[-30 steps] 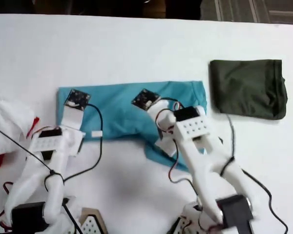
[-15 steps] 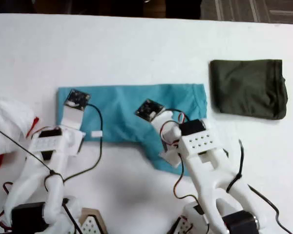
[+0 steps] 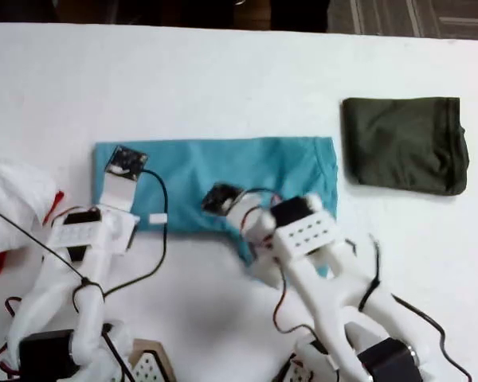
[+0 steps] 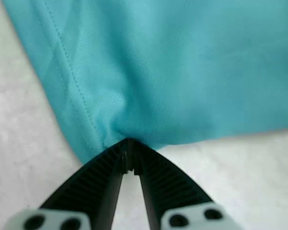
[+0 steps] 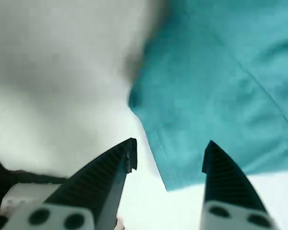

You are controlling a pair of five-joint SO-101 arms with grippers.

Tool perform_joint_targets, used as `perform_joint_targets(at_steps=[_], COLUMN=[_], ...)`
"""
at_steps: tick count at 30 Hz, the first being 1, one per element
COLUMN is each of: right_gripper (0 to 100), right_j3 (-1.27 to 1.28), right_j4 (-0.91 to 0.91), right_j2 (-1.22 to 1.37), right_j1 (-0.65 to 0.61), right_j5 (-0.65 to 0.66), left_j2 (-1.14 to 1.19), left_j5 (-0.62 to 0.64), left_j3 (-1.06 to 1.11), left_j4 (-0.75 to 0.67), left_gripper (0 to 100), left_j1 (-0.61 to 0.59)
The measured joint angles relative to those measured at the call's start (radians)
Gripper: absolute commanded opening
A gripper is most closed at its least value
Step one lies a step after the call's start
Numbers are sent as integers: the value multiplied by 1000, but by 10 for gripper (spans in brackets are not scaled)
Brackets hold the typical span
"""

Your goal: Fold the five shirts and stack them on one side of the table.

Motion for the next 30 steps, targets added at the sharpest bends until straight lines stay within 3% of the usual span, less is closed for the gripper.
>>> perform_joint_targets(at_steps=[7,15,18,21,23,30], right_gripper=[333,330,228,1,61,17], right_j3=[86,81,38,-12,-54,-137], right_j4=[-164,-281,-273,-267,-267,-233], right_j2=[52,261,318,365,393,443], right_j1=[-2,32,35,48,51,71], right_j5=[0,3,3,3,3,3], left_j2=[0,0,0,0,0,0], left_j5=[0,-2,-2,-2,-2,-2], left_j3=[0,3,3,3,3,3], left_j4=[0,0,0,0,0,0], left_gripper=[27,27,27,27,27,27], left_j1=[0,0,0,0,0,0])
